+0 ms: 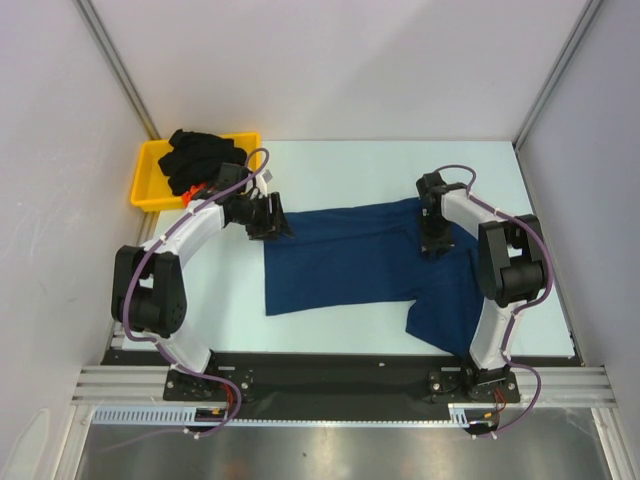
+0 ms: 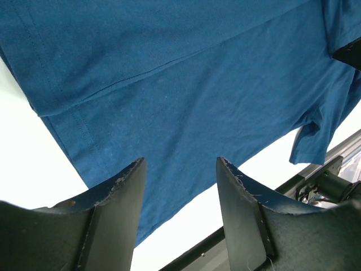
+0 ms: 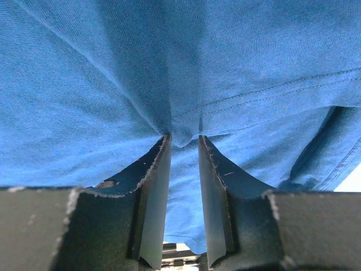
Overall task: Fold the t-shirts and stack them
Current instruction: Fold the tshirt
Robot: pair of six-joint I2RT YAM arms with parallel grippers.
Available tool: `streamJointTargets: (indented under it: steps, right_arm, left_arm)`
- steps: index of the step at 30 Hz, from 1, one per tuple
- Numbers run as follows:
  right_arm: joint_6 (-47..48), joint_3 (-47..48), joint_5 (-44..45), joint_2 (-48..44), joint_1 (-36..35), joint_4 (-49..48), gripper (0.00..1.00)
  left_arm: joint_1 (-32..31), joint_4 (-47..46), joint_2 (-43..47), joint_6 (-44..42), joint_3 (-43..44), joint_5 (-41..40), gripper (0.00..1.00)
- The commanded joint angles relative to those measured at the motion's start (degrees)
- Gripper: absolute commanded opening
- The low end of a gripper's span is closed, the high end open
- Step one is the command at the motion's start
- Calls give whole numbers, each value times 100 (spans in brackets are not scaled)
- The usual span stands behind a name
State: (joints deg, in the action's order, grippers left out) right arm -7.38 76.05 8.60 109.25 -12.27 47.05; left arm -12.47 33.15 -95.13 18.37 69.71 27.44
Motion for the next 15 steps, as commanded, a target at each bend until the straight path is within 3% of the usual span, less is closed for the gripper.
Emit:
streamJointTargets:
  steps: [1, 15]
  right_arm:
    - [52, 51, 1, -35, -21, 24, 31]
    - [52, 32, -43, -62, -47, 50, 35]
  left_arm:
    - [-27, -72, 179, -123, 51, 174, 59]
    - [25, -98, 162, -70, 69, 227, 59]
